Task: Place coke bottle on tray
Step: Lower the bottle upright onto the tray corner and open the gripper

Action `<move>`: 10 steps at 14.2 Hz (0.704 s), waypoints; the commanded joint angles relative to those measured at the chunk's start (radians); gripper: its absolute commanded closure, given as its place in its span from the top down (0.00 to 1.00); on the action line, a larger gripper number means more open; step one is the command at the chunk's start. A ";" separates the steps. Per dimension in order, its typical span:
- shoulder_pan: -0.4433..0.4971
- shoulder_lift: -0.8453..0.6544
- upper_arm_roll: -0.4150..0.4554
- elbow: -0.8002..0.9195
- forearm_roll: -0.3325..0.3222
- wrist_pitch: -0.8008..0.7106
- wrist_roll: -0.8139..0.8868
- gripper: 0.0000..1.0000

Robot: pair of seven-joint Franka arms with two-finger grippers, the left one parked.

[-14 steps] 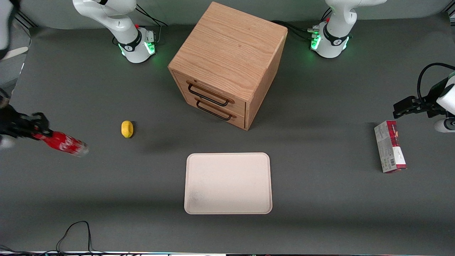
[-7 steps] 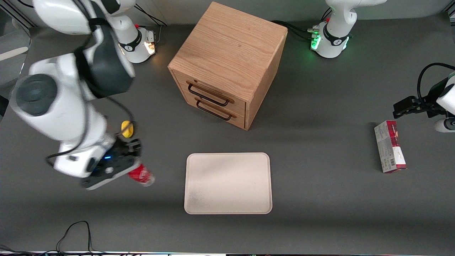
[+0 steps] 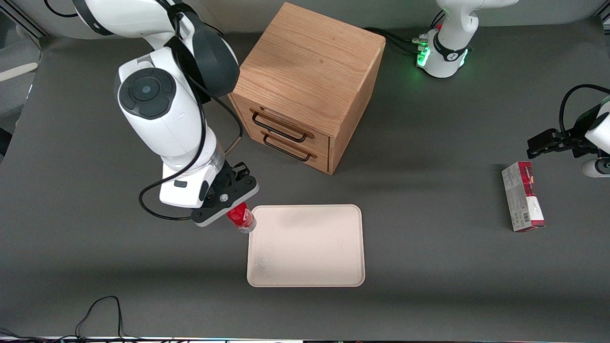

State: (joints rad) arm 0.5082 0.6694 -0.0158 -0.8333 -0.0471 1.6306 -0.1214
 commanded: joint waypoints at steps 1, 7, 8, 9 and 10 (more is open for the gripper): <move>-0.020 0.070 0.033 0.043 -0.013 0.049 -0.029 0.00; -0.045 0.242 0.033 0.043 -0.013 0.195 -0.041 0.00; -0.045 0.252 0.033 0.043 -0.013 0.196 -0.046 0.00; -0.046 0.260 0.031 0.043 -0.013 0.198 -0.046 0.00; -0.048 0.271 0.033 0.043 -0.013 0.201 -0.046 0.00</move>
State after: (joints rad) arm 0.4671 0.9247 0.0013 -0.8349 -0.0473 1.8398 -0.1448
